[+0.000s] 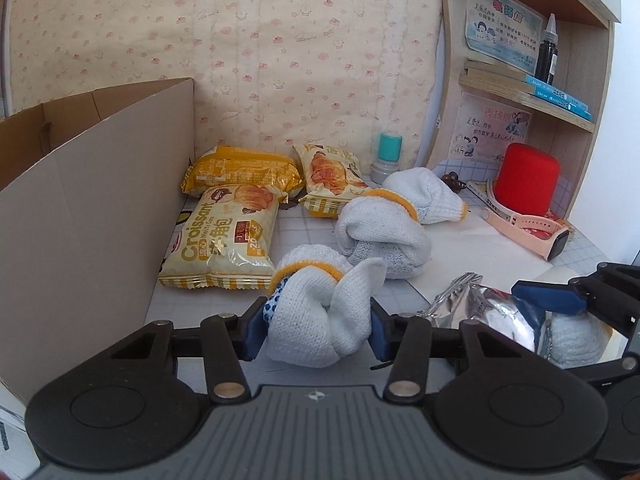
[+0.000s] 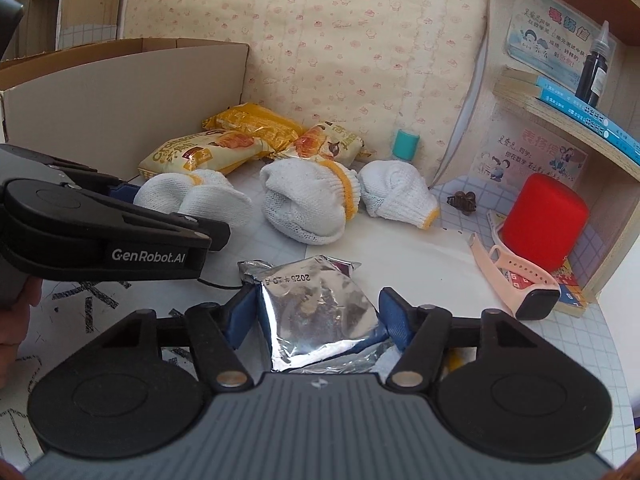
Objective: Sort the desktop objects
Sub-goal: 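Grasp the blue-dotted glove with the left tool while the right tool grasps the foil pouch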
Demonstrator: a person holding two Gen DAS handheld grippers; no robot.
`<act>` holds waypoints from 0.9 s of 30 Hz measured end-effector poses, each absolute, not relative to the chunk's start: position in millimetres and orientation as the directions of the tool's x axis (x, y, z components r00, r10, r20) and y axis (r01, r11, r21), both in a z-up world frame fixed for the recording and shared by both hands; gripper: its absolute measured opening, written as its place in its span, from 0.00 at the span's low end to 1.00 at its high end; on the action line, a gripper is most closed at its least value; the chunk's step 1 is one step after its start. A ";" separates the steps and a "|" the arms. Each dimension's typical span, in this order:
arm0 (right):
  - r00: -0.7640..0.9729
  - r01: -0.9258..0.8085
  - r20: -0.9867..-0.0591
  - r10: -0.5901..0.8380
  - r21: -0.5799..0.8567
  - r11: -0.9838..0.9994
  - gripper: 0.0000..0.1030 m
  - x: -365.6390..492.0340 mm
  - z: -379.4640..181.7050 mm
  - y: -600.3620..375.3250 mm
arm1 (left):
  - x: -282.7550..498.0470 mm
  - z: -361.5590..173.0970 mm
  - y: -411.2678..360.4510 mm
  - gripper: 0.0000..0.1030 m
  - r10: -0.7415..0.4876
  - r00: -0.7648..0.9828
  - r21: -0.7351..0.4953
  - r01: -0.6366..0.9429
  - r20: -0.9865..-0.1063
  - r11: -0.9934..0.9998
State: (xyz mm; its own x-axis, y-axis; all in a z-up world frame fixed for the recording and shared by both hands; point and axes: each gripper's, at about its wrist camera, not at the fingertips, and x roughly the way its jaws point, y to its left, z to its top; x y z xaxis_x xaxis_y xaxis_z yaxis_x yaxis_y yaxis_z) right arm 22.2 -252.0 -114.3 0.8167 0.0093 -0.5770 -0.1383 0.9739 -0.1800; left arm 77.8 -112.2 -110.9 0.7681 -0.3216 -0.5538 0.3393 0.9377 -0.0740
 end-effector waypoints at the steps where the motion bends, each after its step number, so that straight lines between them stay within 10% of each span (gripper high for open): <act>1: 0.817 -0.138 -0.576 0.009 -0.180 0.974 0.62 20.7 -113.5 -252.5 | 77.4 -110.4 -111.2 0.50 -0.321 0.770 -0.075 0.338 -0.552 0.938; 27: 0.885 -0.120 -0.465 0.042 -0.140 0.983 0.59 -11.2 -66.0 -254.0 | 45.4 -69.4 -89.2 0.50 -0.292 0.848 -0.051 0.301 -0.443 0.952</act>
State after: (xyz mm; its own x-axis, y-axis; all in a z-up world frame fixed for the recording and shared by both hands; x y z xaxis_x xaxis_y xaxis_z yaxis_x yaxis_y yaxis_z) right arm -11.2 -254.0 -66.0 0.8845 0.0422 -0.4645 -0.1205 0.9828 -0.1402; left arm 45.4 -89.2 -69.4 0.8476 -0.2919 -0.4431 0.3013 0.9522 -0.0509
